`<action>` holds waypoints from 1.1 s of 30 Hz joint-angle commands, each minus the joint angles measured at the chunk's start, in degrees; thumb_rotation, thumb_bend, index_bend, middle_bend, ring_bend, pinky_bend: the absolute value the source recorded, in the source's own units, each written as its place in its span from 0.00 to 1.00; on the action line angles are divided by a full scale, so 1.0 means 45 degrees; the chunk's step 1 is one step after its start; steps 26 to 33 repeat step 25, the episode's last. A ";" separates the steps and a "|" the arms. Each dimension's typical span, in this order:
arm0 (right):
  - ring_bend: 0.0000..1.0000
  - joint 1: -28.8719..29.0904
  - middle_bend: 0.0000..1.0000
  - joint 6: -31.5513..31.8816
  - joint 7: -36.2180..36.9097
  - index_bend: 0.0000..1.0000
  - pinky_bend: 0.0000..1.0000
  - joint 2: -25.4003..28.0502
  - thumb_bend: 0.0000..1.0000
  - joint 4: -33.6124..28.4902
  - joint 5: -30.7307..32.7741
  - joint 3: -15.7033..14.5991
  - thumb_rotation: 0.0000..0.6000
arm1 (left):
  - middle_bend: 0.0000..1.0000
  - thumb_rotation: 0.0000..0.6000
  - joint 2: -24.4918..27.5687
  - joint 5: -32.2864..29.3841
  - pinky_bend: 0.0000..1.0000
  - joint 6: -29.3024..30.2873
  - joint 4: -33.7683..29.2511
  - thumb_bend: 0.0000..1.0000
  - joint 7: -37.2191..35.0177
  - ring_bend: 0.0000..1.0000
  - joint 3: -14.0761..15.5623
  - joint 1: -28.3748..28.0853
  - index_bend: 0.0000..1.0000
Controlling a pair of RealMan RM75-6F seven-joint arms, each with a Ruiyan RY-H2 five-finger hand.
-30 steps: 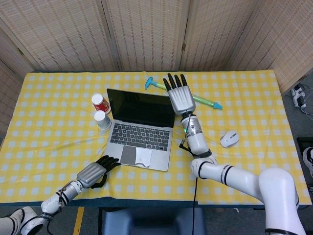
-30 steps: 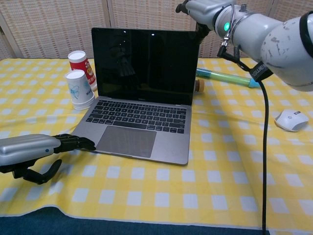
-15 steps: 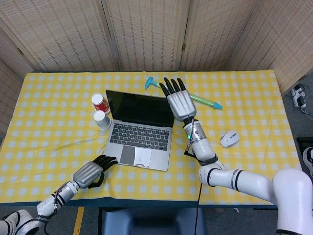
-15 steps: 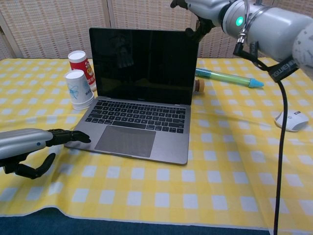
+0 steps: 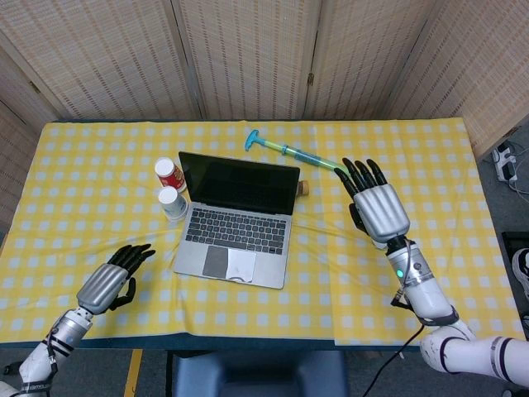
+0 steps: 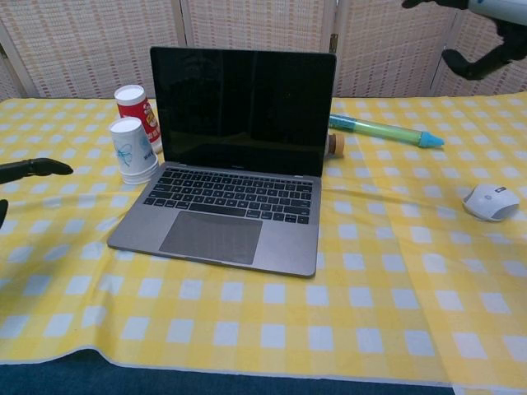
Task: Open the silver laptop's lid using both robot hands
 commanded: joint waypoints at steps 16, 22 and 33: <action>0.00 -0.5801 0.00 0.5092 0.5129 0.00 0.00 0.0428 0.65 0.2006 -0.4602 -0.2882 1.00 | 0.07 1.00 0.1467 -0.0916 0.00 0.3691 -0.1140 0.81 0.0777 0.05 -0.0555 0.3225 0.05; 0.00 -0.6725 0.00 0.5568 0.5857 0.00 0.00 0.0083 0.65 0.2567 -0.4926 -0.3077 1.00 | 0.07 1.00 0.1461 -0.0494 0.00 0.4238 -0.1714 0.80 0.1308 0.05 -0.0576 0.3707 0.05; 0.00 -0.6889 0.00 0.5487 0.6165 0.00 0.00 -0.0035 0.65 0.2703 -0.5161 -0.3108 1.00 | 0.07 1.00 0.1201 -0.0306 0.00 0.4414 -0.1764 0.80 0.1652 0.05 -0.0702 0.3818 0.05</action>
